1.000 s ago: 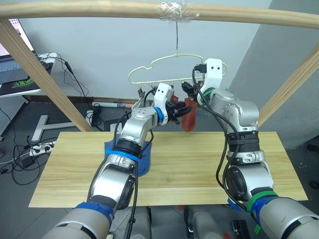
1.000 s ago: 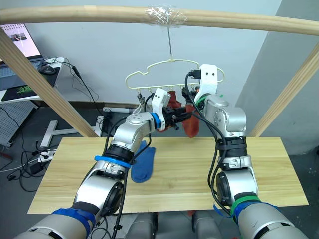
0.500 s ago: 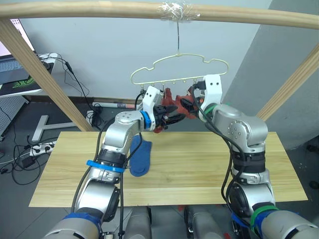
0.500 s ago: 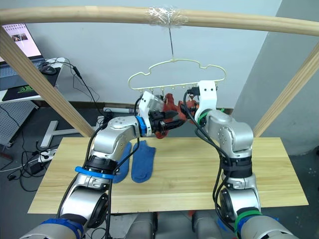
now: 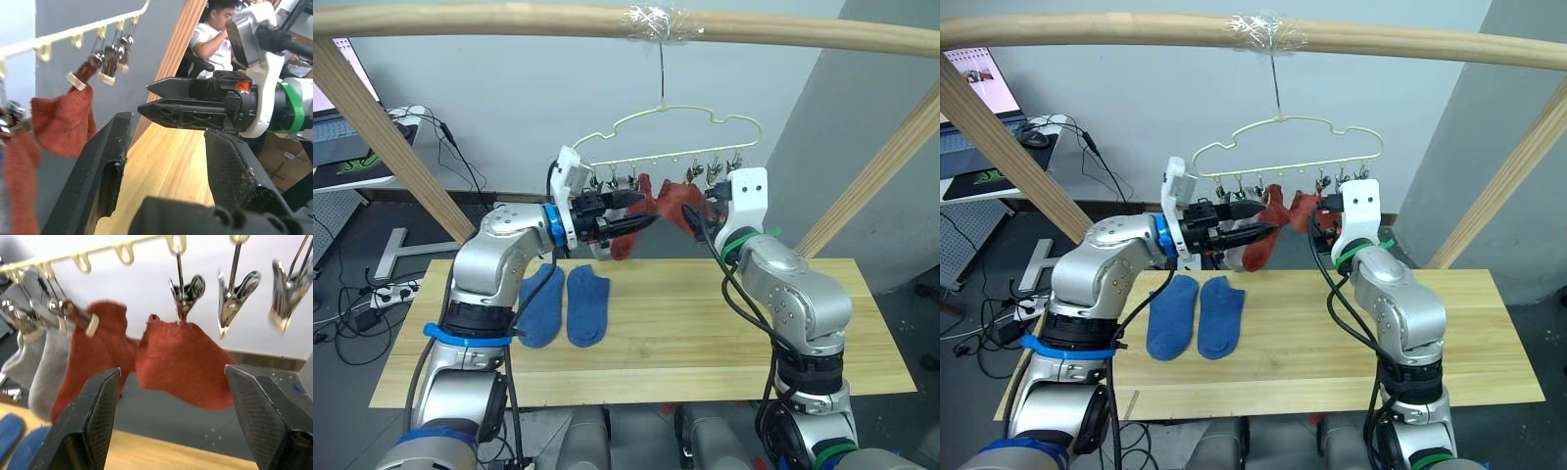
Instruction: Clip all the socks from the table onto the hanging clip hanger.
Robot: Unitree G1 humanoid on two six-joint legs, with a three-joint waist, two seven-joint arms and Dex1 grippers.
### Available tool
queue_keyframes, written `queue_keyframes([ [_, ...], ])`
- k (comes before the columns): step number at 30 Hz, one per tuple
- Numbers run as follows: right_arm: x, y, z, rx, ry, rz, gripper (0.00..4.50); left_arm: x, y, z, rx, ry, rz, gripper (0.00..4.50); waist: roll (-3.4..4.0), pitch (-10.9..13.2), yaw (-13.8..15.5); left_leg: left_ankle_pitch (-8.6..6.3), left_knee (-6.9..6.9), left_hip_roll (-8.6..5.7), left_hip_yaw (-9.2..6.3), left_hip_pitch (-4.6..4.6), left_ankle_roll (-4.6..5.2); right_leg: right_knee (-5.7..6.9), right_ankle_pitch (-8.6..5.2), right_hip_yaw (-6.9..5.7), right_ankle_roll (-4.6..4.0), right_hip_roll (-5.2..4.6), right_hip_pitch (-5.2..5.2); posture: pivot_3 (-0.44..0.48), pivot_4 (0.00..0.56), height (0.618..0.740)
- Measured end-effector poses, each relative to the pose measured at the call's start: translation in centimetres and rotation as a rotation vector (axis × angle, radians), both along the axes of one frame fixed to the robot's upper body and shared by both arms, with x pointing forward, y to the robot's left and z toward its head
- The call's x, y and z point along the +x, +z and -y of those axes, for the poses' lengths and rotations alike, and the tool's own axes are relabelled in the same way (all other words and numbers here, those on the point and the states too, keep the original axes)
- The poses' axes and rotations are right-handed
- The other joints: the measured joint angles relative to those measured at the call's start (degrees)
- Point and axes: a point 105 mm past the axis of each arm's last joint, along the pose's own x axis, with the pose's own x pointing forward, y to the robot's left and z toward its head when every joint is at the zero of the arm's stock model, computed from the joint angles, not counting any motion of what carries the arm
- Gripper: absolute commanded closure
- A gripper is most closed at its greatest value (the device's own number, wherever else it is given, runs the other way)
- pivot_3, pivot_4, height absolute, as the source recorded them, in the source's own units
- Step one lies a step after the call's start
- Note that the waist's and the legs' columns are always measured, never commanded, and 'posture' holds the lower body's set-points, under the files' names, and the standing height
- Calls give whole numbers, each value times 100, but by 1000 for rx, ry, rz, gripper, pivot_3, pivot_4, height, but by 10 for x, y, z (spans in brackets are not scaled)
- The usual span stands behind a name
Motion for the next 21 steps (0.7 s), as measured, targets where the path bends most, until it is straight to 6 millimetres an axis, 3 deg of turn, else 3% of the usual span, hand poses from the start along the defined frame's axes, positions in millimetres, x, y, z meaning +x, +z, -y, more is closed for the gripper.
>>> queue_keyframes([
  [3, 1, 3, 4, 11, -27, 14, 1309, -2, 7, -3, -3, -20, 11, 1793, 0, 0, 2, 0, 0, 0, 0, 0, 0, -1, 0, 0, 0, 0, 0, 84, 136, 740],
  [6, 1, 3, 4, 22, -33, 14, 2150, -2, 19, -6, -15, -20, 35, 1793, 0, 0, 4, 0, -1, 0, 0, -1, 0, -1, 0, -1, 0, 0, 0, 87, 136, 740],
  [9, 3, 4, 3, 33, -33, 11, 2150, -3, 27, -7, -25, -25, 55, 1793, 0, 0, 4, 0, -1, 0, 0, -1, 0, -1, 0, 0, 0, 0, 0, 92, 136, 740],
  [21, 13, 4, 4, 47, -43, -3, 2150, -2, 28, -10, -15, -4, 50, 1793, 0, 0, 6, 0, -2, 0, 0, 0, 0, 0, 0, -1, 0, 0, 0, 105, 136, 740],
])
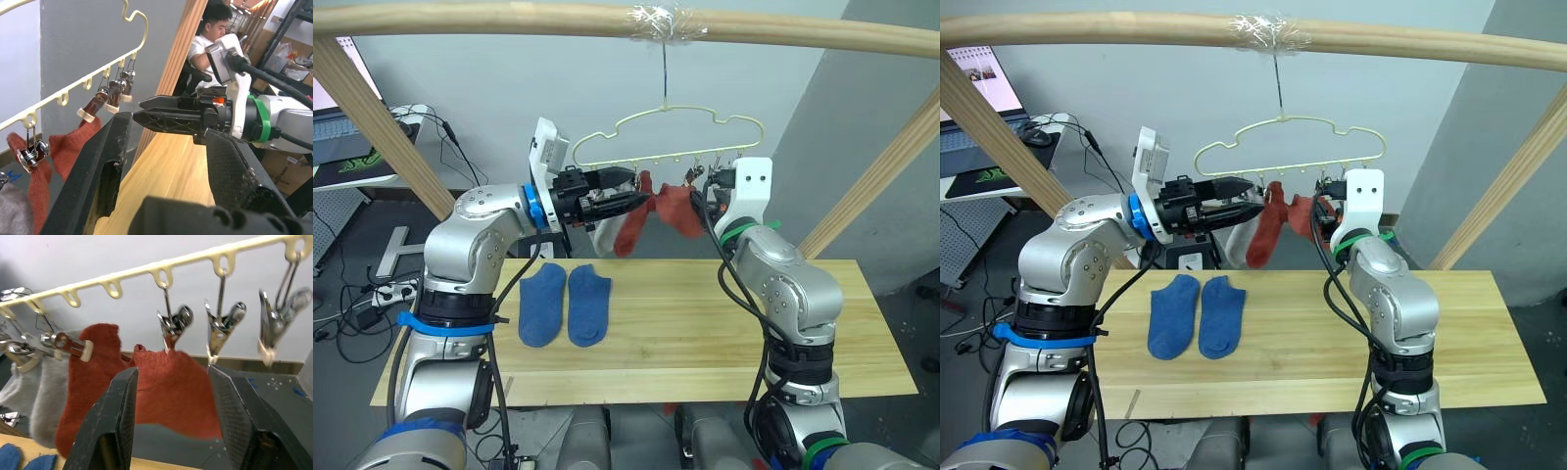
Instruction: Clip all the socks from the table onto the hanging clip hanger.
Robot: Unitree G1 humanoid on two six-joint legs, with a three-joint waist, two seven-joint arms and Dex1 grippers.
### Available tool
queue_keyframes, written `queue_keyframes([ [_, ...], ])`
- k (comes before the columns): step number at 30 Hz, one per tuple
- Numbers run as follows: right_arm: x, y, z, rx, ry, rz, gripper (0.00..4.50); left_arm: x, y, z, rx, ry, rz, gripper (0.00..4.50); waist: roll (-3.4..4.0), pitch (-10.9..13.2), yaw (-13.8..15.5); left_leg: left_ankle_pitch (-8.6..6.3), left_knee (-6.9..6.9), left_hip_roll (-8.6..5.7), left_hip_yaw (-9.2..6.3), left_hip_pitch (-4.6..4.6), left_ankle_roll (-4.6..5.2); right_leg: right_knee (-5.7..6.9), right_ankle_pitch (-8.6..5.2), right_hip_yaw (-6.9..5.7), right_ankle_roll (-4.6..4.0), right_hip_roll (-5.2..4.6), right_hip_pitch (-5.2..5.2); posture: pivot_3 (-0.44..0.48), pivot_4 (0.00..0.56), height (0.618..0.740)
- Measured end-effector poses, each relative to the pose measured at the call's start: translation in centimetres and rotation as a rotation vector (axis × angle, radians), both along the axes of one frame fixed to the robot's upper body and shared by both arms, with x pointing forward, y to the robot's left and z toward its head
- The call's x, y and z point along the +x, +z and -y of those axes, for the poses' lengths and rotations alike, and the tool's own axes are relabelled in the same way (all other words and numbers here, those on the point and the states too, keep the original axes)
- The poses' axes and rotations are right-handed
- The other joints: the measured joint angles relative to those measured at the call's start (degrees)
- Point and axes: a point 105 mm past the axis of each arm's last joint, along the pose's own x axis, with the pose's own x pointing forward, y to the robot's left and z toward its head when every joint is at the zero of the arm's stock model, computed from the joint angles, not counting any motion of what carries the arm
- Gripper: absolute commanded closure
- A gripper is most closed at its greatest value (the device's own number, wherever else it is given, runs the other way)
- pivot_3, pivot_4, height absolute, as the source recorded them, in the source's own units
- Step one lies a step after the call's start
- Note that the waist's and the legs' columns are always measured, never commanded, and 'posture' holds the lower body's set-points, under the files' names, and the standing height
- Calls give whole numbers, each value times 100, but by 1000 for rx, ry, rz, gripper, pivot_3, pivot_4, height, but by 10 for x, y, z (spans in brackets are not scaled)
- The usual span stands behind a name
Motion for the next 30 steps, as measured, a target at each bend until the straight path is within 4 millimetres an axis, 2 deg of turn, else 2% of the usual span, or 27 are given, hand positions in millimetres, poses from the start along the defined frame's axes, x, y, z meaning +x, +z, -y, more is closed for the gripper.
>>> queue_keyframes([
  [14, 26, 0, 13, -29, -21, 6, 2150, -3, 2, -2, 18, 14, 23, 1793, 0, 0, 13, 0, -1, 0, 0, 0, 0, 0, 0, 0, 0, 0, 0, 146, 142, 740],
  [22, 41, 3, 14, -43, -15, 14, 2150, -2, 0, -5, 26, 37, 20, 1793, 0, 0, 28, 0, -2, 0, 1, 0, 0, 0, 0, 0, 0, 0, 0, 171, 151, 740],
  [30, 51, -3, 20, -66, -27, 1, 2150, -1, -1, -8, 31, 58, 21, 1793, 1, 1, 51, 0, -3, 0, 0, 0, 0, 0, 0, 0, 0, 0, -1, 177, 155, 740],
])
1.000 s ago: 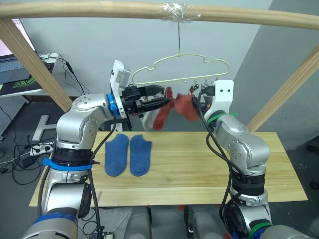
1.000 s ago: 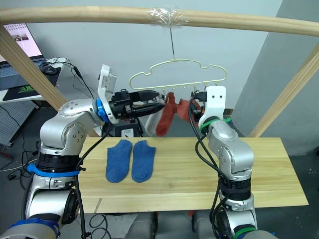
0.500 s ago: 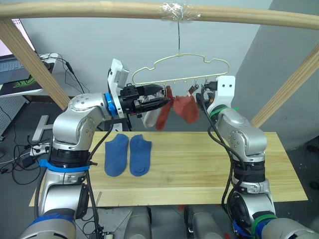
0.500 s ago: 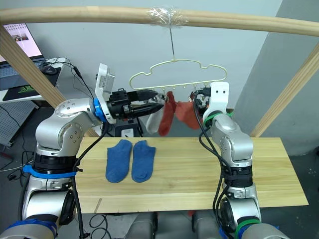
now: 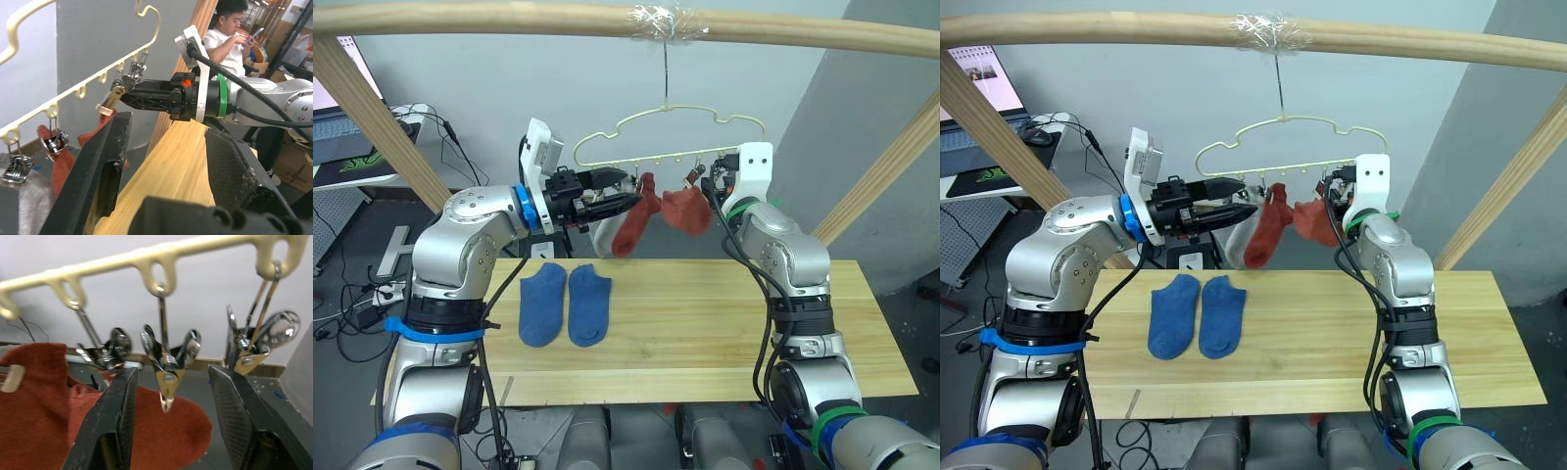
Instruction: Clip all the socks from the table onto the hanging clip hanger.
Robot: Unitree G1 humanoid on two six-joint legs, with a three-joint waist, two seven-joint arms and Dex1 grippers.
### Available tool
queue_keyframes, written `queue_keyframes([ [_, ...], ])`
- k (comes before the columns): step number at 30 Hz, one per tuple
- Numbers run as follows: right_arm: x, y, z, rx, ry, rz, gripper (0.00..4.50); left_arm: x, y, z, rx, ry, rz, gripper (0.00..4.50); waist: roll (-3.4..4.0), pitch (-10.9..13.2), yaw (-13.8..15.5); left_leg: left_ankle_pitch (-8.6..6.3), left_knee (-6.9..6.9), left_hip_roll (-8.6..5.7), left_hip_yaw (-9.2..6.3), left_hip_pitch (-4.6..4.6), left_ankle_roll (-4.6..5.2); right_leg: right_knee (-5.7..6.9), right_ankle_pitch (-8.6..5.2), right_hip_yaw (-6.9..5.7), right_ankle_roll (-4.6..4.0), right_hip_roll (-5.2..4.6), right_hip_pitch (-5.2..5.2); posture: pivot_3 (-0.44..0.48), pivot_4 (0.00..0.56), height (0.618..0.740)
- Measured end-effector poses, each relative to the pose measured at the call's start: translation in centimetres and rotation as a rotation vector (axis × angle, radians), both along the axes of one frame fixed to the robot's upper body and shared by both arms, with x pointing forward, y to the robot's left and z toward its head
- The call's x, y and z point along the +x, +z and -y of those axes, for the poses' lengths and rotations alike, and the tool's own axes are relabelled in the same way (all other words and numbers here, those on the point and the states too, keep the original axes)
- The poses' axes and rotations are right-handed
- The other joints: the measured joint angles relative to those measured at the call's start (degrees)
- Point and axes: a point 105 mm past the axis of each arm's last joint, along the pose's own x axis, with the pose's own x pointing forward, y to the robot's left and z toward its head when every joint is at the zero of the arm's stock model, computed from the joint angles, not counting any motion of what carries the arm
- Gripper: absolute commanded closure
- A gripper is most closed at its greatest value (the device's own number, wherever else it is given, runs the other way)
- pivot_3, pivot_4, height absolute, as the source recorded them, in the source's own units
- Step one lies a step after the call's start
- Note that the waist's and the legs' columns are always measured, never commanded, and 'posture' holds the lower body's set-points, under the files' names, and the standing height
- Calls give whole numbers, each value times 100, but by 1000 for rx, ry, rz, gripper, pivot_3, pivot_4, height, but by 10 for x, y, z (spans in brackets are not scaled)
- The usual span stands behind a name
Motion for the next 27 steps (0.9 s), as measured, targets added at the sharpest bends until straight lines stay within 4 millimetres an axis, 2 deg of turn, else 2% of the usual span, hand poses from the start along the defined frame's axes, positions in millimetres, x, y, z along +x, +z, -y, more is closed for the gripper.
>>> queue_keyframes([
  [8, 8, 1, 5, -14, -21, -2, 2150, 1, -1, -1, 0, 8, -3, 1793, 1, 1, 15, 0, 0, 0, 0, 0, 0, 0, 0, 0, 0, 0, 0, 177, 162, 740],
  [14, 13, 16, 2, -1, -19, 32, 2150, 2, -3, -2, -2, 23, -7, 1793, 1, 1, 20, 0, -2, 0, 0, 0, 0, -1, 0, 0, 0, 0, 0, 181, 163, 740],
  [25, 16, 12, -1, 16, -14, 12, 2150, 2, -4, -2, -2, 29, -7, 1793, 1, 1, 30, 0, -4, 0, 0, 0, 0, -1, 0, 0, 0, 0, -1, 181, 163, 740],
  [27, 16, 13, -1, 17, -14, 14, 2532, 2, -4, -2, -2, 29, -7, 1793, 1, 1, 29, 0, -4, 0, 0, 0, 0, -1, 0, 0, 0, 0, 0, 181, 163, 740],
])
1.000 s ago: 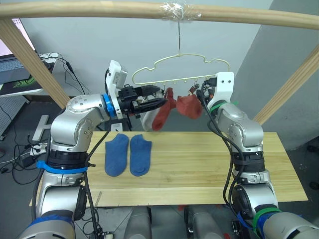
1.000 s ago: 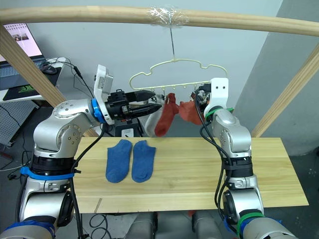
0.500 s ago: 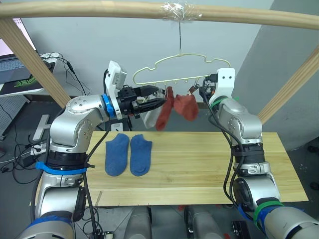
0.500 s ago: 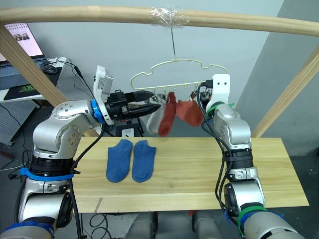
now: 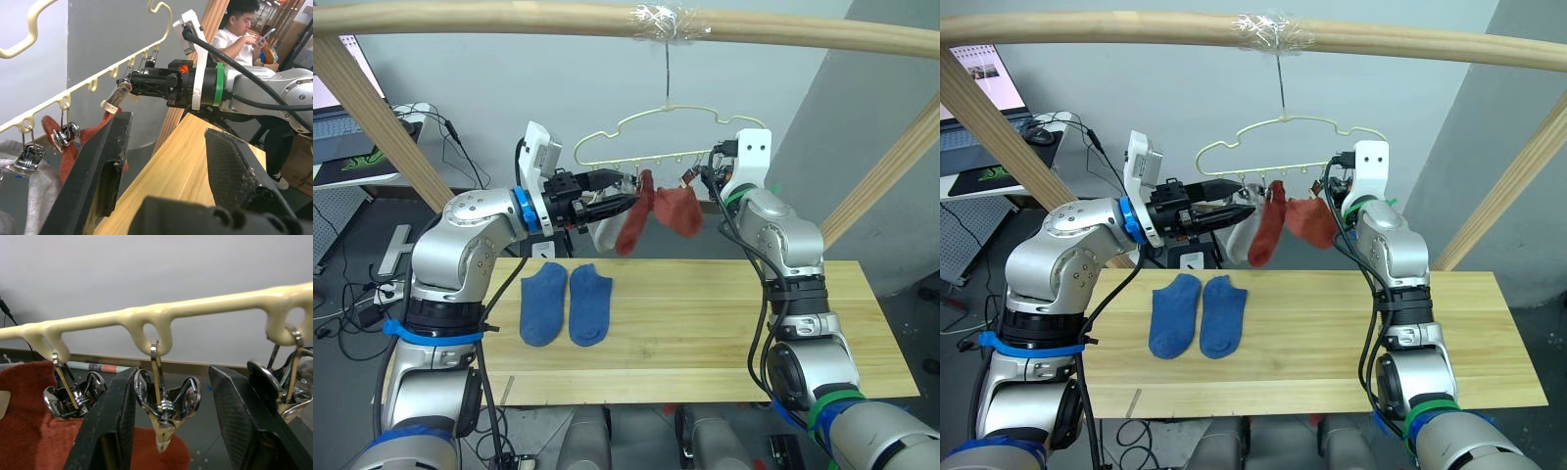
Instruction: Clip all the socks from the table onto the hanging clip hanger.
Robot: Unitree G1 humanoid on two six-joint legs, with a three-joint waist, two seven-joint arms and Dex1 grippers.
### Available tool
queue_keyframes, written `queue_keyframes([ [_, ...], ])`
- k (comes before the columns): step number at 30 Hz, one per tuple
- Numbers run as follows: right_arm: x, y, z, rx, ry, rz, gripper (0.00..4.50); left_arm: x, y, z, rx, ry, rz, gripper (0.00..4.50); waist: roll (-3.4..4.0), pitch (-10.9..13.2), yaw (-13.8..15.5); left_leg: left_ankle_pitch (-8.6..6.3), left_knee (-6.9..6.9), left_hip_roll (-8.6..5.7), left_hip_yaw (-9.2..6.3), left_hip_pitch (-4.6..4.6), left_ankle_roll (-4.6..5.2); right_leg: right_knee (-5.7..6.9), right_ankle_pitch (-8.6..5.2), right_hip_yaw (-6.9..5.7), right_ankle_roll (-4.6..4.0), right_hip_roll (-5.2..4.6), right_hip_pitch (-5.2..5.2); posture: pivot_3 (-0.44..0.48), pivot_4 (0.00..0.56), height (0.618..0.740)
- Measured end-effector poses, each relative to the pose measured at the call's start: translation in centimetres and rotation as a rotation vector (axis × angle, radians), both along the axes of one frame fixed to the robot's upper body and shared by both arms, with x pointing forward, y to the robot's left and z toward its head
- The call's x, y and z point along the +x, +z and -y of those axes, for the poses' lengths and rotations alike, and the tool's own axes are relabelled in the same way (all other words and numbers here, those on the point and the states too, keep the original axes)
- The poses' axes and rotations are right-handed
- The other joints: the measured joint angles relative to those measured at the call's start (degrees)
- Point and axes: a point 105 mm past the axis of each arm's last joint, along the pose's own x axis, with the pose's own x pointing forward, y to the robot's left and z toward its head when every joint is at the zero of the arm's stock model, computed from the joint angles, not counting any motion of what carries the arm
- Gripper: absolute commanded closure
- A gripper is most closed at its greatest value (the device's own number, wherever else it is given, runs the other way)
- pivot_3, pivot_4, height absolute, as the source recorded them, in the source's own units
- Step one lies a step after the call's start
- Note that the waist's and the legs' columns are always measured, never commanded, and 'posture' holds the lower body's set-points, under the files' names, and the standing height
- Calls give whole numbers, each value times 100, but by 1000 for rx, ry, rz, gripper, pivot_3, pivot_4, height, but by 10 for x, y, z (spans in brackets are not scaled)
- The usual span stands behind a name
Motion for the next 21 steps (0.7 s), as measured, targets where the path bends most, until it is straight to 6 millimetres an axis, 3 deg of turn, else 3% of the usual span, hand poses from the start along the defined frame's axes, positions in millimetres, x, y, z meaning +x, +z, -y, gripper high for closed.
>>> queue_keyframes([
  [12, 0, 2, 1, 10, -4, 0, 2663, 0, -1, 1, 4, 0, -1, 1793, 0, 0, 11, 0, 0, 0, 0, 0, 0, 0, 0, 0, 0, 0, 0, 177, 159, 740],
  [21, 1, 14, -8, 67, 27, 15, 2663, 1, -2, 2, 1, 9, 0, 1793, 0, 0, 28, 0, -1, 0, 0, 0, 0, -1, 0, 0, 0, 0, -1, 185, 159, 740],
])
